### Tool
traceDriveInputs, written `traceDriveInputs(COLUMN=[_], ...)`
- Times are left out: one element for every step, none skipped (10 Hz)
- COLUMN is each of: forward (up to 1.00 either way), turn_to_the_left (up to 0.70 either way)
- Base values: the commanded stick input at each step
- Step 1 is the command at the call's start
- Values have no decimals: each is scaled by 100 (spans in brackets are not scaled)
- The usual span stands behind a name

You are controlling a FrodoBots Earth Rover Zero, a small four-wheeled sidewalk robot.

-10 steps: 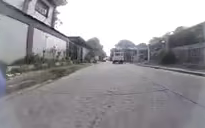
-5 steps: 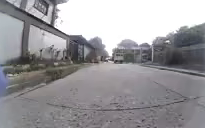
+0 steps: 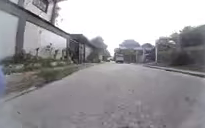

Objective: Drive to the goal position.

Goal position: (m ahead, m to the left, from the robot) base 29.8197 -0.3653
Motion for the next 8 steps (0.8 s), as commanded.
traceDriveInputs(forward=[100,100,100,100,100,100,100,100], turn_to_the_left=[0,0,0,0,0,0,0,0])
